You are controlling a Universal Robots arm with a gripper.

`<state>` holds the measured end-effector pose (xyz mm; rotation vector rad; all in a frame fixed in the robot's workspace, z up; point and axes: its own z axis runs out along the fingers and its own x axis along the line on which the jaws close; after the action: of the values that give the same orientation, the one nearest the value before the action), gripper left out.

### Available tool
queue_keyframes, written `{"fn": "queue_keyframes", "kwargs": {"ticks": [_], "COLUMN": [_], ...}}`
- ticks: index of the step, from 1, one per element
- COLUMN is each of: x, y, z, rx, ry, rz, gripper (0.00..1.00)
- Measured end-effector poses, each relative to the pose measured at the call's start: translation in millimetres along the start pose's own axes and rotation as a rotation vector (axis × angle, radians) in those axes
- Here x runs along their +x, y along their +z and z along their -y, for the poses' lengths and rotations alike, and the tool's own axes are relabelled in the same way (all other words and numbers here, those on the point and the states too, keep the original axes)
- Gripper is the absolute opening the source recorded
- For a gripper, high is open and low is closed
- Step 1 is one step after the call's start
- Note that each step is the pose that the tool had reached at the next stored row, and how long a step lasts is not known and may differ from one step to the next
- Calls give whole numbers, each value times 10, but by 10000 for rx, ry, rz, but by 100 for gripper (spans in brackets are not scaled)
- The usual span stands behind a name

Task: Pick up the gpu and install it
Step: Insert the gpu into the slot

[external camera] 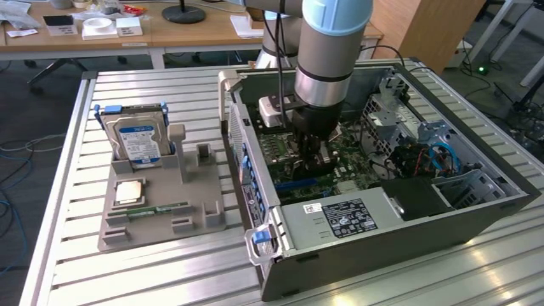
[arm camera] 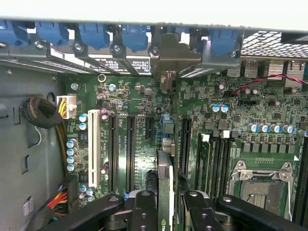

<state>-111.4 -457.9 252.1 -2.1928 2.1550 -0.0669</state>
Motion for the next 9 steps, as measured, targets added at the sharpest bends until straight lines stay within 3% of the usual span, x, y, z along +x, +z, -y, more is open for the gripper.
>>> {"fn": "queue_keyframes", "kwargs": {"ticks": [9], "x": [0], "y": [15], "z": [-2], "rx": [0], "ry": [47], "rz": [-30], "gripper": [26]}}
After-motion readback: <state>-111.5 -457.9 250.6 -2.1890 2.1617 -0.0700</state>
